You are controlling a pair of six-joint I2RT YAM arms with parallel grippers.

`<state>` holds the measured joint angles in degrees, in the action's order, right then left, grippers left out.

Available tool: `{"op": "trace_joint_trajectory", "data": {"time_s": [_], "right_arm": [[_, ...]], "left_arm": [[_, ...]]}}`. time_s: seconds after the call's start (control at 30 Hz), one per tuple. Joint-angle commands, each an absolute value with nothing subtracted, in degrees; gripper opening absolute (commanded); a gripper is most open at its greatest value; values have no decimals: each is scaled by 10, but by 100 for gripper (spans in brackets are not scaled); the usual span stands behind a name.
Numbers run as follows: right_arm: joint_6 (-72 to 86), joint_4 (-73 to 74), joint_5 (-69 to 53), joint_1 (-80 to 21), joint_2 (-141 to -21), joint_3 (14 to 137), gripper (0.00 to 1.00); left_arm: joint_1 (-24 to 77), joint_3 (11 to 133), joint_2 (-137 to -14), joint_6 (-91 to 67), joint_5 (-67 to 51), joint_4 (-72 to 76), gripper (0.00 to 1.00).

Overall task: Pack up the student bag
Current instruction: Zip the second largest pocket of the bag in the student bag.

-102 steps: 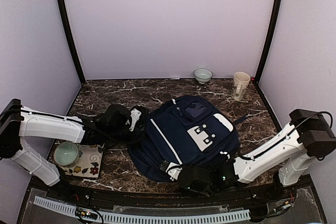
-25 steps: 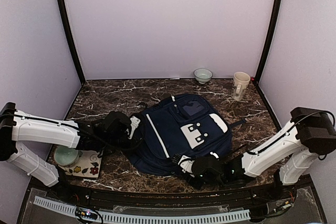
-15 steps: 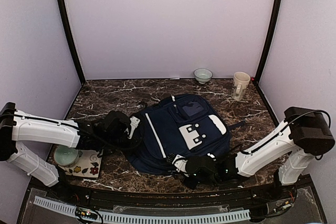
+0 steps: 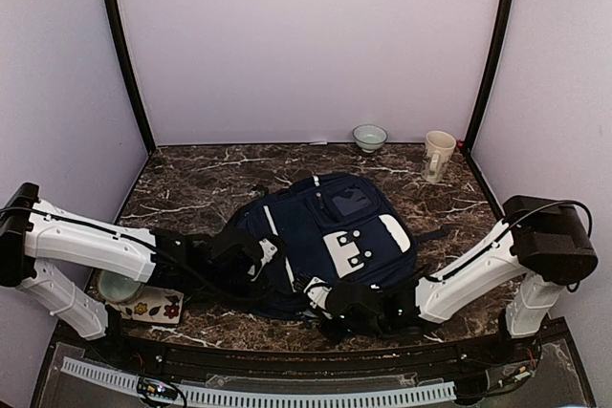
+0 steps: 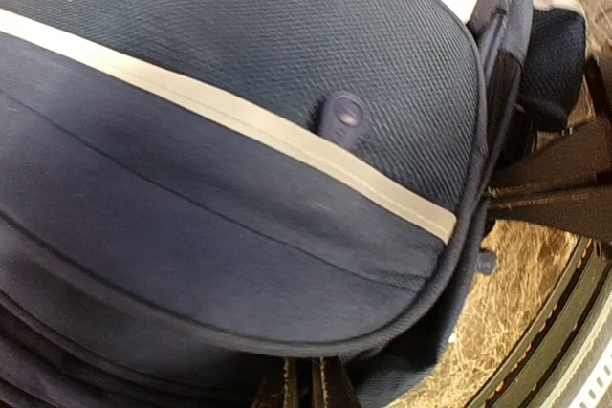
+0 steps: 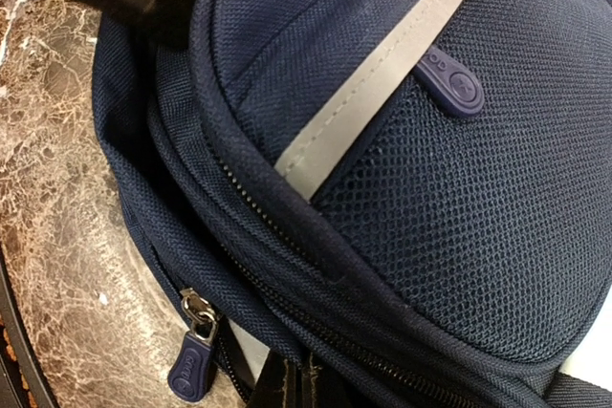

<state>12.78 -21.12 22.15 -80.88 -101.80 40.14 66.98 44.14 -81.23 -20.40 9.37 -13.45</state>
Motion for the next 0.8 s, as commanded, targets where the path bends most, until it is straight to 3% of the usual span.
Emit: {"op": "trace_joint_trajectory", "data": {"time_s": [0.0, 0.33, 0.77], "right_arm": [[144, -307, 192, -814, -1005, 437, 0], [150, -302, 188, -806, -942, 427, 0], [168, -315, 163, -806, -939, 407, 0]], "left_arm": [[705, 481, -830, -204, 20, -131, 0], [761, 486, -827, -185, -54, -91, 0], [736, 560, -936, -242, 28, -71, 0]]}}
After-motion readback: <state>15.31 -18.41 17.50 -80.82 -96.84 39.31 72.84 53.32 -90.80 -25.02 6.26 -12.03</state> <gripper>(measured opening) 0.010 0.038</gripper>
